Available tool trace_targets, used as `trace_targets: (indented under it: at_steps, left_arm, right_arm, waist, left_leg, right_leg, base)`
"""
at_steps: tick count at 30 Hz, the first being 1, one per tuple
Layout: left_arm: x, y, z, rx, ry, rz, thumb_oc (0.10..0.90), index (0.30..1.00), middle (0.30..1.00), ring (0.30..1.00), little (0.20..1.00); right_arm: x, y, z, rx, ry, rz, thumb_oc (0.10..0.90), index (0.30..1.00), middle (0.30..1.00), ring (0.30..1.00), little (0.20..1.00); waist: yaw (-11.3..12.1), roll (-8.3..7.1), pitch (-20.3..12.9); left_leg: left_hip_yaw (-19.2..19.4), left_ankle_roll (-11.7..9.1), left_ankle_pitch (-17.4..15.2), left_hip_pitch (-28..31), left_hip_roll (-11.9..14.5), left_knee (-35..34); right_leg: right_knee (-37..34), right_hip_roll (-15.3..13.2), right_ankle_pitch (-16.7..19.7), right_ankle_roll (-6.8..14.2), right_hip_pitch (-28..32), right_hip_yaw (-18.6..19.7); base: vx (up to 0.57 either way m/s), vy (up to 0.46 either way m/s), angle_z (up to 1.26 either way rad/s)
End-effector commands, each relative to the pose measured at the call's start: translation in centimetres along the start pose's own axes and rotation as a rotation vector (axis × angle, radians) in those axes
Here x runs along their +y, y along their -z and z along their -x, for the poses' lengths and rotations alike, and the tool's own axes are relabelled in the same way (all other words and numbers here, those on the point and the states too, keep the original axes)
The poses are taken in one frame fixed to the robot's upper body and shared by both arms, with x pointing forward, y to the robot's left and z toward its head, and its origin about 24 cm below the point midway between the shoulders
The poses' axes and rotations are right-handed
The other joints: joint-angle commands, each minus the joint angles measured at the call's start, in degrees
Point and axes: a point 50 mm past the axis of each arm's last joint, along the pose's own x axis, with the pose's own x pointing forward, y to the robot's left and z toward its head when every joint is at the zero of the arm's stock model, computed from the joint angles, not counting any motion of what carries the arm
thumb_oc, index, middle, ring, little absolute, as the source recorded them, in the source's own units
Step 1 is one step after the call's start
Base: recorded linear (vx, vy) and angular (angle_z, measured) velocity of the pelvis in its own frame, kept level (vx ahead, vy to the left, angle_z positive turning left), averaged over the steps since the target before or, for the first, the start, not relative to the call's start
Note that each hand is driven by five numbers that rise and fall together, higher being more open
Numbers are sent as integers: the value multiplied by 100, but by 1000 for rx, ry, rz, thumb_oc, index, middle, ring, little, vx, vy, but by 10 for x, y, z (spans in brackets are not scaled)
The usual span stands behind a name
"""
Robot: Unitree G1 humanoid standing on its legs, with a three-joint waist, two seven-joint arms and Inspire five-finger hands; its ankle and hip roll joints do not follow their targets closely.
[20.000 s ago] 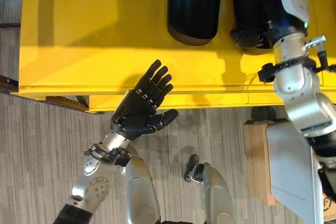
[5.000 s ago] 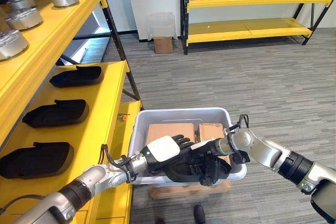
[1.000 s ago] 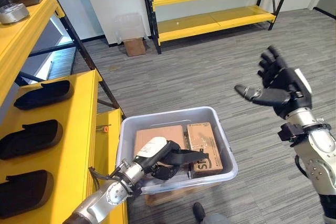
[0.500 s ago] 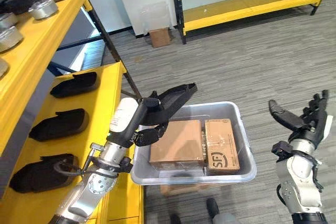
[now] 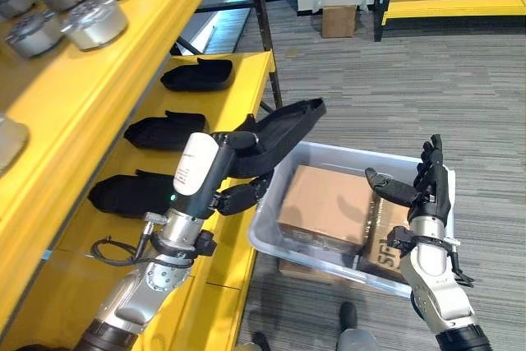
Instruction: Move parts from the plastic box to the shelf.
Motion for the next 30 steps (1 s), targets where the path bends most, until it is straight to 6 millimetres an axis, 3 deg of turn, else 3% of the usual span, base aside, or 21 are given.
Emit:
trace_targets:
  at_steps: [1, 3, 7, 14, 15, 17, 21, 25, 30]
  left_arm:
    - [29, -44, -29, -313, -179, 20, 400, 300, 300, 300, 300]
    - [21, -51, -36, -355, -148, 47, 400, 300, 300, 300, 300]
    - [16, -63, -45, -416, -113, 90, 400, 300, 300, 300, 300]
    - [11, -79, -55, -487, -72, 115, 400, 300, 300, 300, 300]
    - [9, -84, -59, -507, -55, 126, 400, 300, 300, 300, 300]
    - [7, -87, -60, -523, -48, 134, 400, 300, 300, 300, 300]
    - [-2, -103, -72, -597, -46, 141, 400, 300, 300, 300, 300]
    - [1, -114, -84, -628, -91, 86, 400, 300, 300, 300, 300]
    - [4, -112, -76, -622, -106, 47, 400, 300, 300, 300, 300]
  right_arm:
    - [17, -49, -9, -299, -67, -32, 900, 1000, 1000, 1000, 1000]
    - [20, -46, -8, -276, -72, -27, 900, 1000, 1000, 1000, 1000]
    - [25, -33, -6, -203, -82, -21, 900, 1000, 1000, 1000, 1000]
    - [34, -29, 2, -153, -138, -33, 900, 1000, 1000, 1000, 1000]
    - [36, -30, 3, -144, -146, -54, 900, 1000, 1000, 1000, 1000]
    - [35, -31, 4, -148, -139, -56, 900, 1000, 1000, 1000, 1000]
    - [40, -47, 9, -247, -156, -25, 900, 1000, 1000, 1000, 1000]
    - [49, -58, 11, -297, -207, -54, 900, 1000, 1000, 1000, 1000]
    - [56, -61, 6, -311, -237, -62, 900, 1000, 1000, 1000, 1000]
  waist:
    - [-75, -166, -679]
    - [-121, -210, -760]
    - [-61, -278, -882]
    - [-73, -461, -915]
    - [-172, -476, -835]
    - [-233, -468, -820]
    - [-475, -456, -732]
    - [-371, -492, -588]
    - [-130, -367, -415]
  left_leg:
    - [-252, 138, -344, -38, 94, 391]
    - [-123, 229, -532, 242, -7, -217]
    - [-275, 329, -553, 432, -203, -903]
    - [-341, 498, -721, 329, -438, -954]
    - [-489, 635, -802, 337, -510, -954]
    - [-626, 690, -769, 295, -539, -954]
    - [-1273, 909, -594, 122, -738, -938]
    - [-1812, 940, -591, -200, -1035, -637]
    - [-2138, 739, -260, -357, -986, -770]
  right_leg:
    - [-12, 389, -381, -5, 108, 126]
    - [-77, 259, -263, 187, 181, 88]
    - [-222, 119, -102, 476, 283, 31]
    - [-234, -193, 397, 737, -100, 46]
    - [174, -94, 314, 706, -269, 502]
    - [451, 74, 154, 659, -302, 833]
    - [1684, 1153, -404, 397, -581, 1970]
    - [1325, 1369, -782, 82, -514, 1980]
    - [1000, 1505, -866, -125, -349, 1795]
  base:
    - [-142, 456, 37]
    - [-115, 412, 48]
    - [-89, 345, 36]
    - [-135, 228, 14]
    - [-150, 151, 9]
    - [-107, 72, 47]
    - [-145, -2, 89]
    - [-202, -136, 104]
    - [-221, -164, 38]
